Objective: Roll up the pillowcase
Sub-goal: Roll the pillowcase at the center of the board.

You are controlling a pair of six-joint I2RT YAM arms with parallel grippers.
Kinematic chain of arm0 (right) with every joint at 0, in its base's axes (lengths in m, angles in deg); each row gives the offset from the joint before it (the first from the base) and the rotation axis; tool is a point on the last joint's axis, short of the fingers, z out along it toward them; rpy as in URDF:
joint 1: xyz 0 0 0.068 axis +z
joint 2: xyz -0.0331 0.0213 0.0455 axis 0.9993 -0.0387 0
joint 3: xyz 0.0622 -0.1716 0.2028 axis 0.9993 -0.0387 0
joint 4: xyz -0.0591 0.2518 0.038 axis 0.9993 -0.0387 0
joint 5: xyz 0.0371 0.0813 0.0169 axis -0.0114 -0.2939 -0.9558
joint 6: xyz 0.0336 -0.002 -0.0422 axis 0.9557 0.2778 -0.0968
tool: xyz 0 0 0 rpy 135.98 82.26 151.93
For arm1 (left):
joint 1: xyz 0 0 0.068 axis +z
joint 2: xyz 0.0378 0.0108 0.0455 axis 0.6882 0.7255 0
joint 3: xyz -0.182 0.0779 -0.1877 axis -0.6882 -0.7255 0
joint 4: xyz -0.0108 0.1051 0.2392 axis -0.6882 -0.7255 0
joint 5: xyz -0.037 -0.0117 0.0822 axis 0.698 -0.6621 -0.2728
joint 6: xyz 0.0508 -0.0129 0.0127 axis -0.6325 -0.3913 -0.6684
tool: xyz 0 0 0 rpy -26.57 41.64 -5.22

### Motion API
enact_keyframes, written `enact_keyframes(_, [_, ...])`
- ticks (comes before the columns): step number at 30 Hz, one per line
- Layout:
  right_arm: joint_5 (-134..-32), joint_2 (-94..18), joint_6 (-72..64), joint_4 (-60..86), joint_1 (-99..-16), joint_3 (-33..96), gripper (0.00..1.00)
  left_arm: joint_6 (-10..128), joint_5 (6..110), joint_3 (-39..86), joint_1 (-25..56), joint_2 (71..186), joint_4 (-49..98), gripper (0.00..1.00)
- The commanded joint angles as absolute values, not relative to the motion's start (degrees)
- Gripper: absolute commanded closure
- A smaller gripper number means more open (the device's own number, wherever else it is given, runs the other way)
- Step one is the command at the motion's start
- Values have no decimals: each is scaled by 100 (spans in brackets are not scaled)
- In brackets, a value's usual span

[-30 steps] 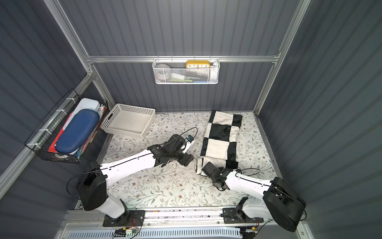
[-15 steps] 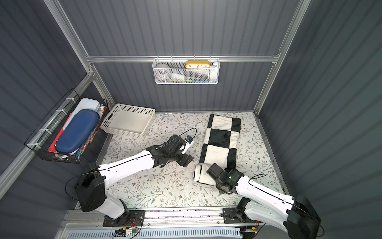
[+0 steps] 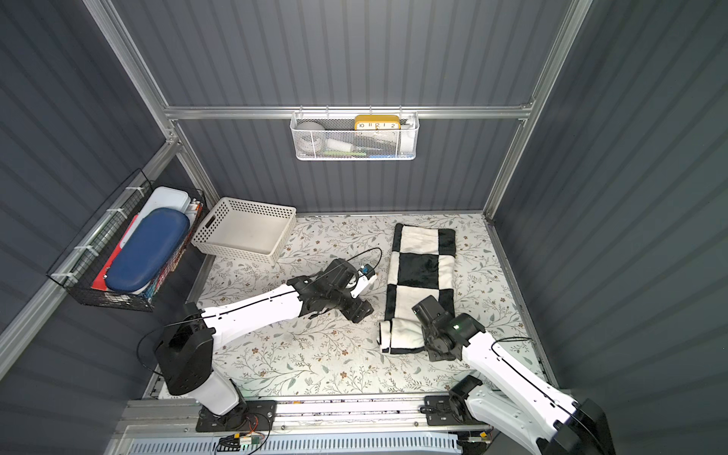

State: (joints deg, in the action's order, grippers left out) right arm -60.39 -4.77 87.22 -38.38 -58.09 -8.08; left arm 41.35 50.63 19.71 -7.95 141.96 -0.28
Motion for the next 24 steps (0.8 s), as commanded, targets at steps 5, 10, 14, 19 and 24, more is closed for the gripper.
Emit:
enact_keyframes(5, [-6403, -1006, 7698, -3341, -6534, -391, 95, 3953, 5417, 2199, -815, 14384, -269, 25])
enact_keyframes(10, [-6690, -1297, 7248, -3122, -6958, -223, 81, 3928, 5403, 2206, -815, 14453, -327, 25])
enact_keyframes(14, [-6931, -1604, 6822, -2725, -7408, -105, 69, 3905, 5409, 2287, -819, 14505, -371, 25])
enact_keyframes(19, [-7078, -2158, 6408, -2424, -7767, 213, 59, 3914, 5373, 2438, -812, 14529, -475, 25])
enact_keyframes(24, [-7495, -2657, 6234, -1493, -8034, 141, 56, 3906, 5275, 2578, -811, 14483, -644, 25])
